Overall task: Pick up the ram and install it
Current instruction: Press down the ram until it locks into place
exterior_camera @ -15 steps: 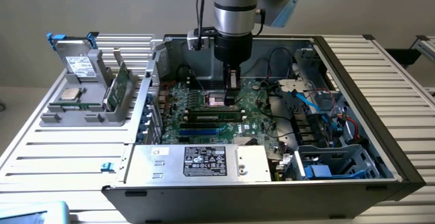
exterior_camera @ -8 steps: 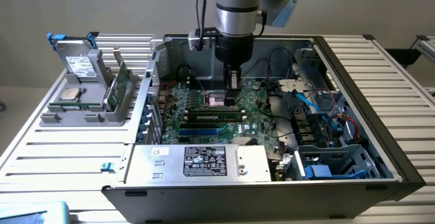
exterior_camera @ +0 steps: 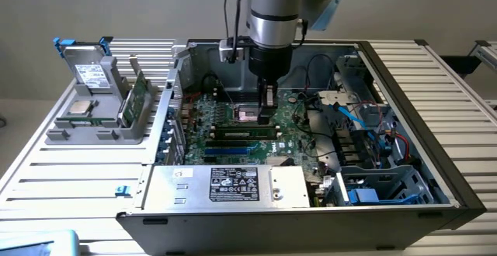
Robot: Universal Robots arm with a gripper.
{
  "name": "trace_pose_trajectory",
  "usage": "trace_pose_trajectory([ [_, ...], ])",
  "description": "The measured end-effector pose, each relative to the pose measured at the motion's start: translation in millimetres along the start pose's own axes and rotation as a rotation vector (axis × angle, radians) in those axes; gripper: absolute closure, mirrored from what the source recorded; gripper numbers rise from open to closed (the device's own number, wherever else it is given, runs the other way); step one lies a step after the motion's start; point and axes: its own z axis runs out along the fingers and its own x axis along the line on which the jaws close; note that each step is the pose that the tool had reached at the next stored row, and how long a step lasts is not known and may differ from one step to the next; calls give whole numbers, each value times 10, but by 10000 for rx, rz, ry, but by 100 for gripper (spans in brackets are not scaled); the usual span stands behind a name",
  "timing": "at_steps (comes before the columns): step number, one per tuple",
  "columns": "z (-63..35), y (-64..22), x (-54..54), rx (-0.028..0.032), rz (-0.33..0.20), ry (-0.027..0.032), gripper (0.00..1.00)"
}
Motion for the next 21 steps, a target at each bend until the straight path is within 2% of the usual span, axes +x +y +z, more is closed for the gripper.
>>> trace_pose_trajectory([
  [3, 27, -45, 4, -3, -2, -22, 89],
  [7, 77, -49, 11, -22, -1, -32, 89],
  [10, 104, -48, 8, -26, -2, -111, 89],
  [12, 112, -45, 11, -27, -3, -135, 89],
  [21, 149, -45, 29, -29, 2, -195, 89],
])
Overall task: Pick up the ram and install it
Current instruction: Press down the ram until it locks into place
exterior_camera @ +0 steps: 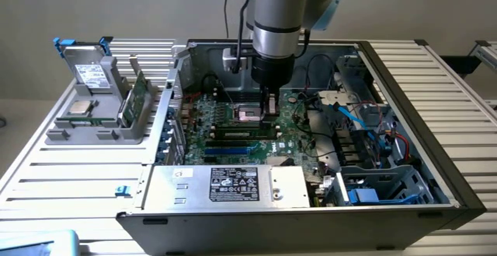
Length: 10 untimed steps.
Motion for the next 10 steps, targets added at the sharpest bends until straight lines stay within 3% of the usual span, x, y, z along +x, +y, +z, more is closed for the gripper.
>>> trace_pose_trajectory([
  [4, 4, 0, 0, -1, 5, -67, 89],
  [10, 24, -1, -3, -2, 20, -110, 89],
])
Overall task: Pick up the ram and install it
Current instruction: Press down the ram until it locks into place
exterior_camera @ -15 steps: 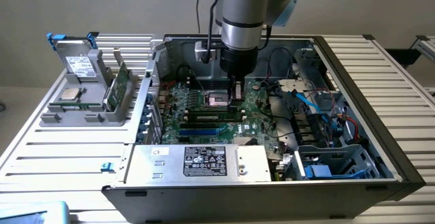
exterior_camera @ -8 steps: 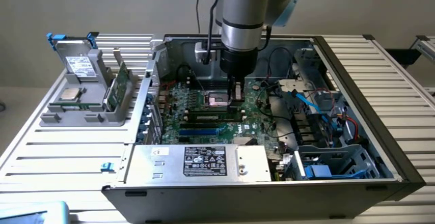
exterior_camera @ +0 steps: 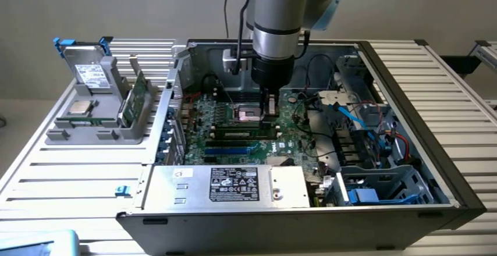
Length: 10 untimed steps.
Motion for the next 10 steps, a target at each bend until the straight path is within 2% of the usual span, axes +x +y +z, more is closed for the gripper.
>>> trace_pose_trajectory([
  [10, 32, -1, -2, -5, 35, 0, 89],
])
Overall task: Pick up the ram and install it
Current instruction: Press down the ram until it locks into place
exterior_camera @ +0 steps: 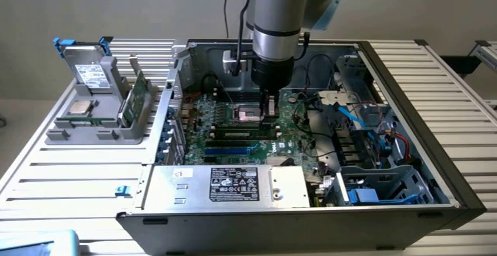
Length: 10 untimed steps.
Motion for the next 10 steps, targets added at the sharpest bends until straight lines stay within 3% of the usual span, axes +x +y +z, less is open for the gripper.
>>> trace_pose_trajectory([
  [10, -16, 17, 0, -7, 37, -16, 89],
])
